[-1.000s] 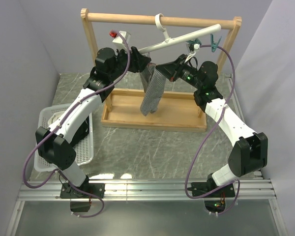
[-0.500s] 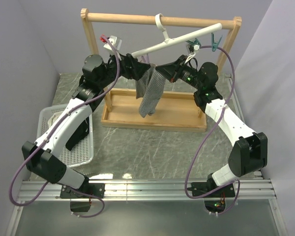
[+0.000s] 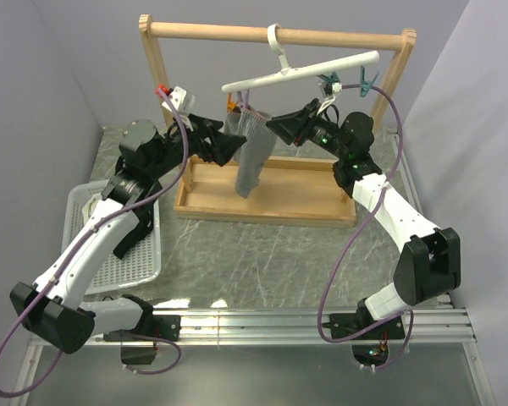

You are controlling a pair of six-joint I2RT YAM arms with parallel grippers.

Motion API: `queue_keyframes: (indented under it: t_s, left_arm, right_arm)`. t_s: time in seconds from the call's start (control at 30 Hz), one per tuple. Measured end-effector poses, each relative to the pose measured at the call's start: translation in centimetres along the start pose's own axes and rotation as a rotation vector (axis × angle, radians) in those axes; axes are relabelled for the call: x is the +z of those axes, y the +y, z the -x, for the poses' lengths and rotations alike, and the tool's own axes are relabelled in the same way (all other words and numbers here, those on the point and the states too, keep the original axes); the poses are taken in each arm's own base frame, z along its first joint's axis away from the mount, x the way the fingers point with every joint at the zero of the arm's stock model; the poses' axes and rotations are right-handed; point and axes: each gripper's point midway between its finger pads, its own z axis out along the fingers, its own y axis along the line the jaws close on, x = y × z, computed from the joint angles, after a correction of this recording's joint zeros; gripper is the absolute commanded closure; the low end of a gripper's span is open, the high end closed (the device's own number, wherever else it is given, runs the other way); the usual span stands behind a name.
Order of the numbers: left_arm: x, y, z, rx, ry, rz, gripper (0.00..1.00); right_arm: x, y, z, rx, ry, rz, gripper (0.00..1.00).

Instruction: Clip the underwear to the hanger

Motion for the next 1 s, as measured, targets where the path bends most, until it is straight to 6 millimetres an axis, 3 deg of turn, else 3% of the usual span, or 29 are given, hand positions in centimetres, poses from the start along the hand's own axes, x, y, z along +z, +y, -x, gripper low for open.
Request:
queue_keyframes:
  t_s: [0.37, 0.67, 0.87, 1.0]
  left_arm:
    - [-4.9, 0.0, -1.5, 0.057, 0.036, 0.054, 0.04]
    - [-7.3, 1.8, -3.8, 0.035, 0.139, 0.144, 0.01]
    - [-8.8, 4.1, -6.3, -0.012, 0.255, 0.239, 0.01]
    - [-9.7, 4.6, -7.2, -0.023, 0.317, 0.272, 0.01]
  right_arm:
    - [-1.8, -0.7, -3.1, 0.072, 0.059, -0.064, 0.36]
    - [-3.8, 1.9, -4.7, 0.011, 0.136, -0.059, 0.32]
    - [-6.1, 2.9, -9.2, -0.069, 0.273, -0.058, 0.30]
    - [-8.2, 3.6, -11.5, -0.112, 0.351, -0.063, 0.28]
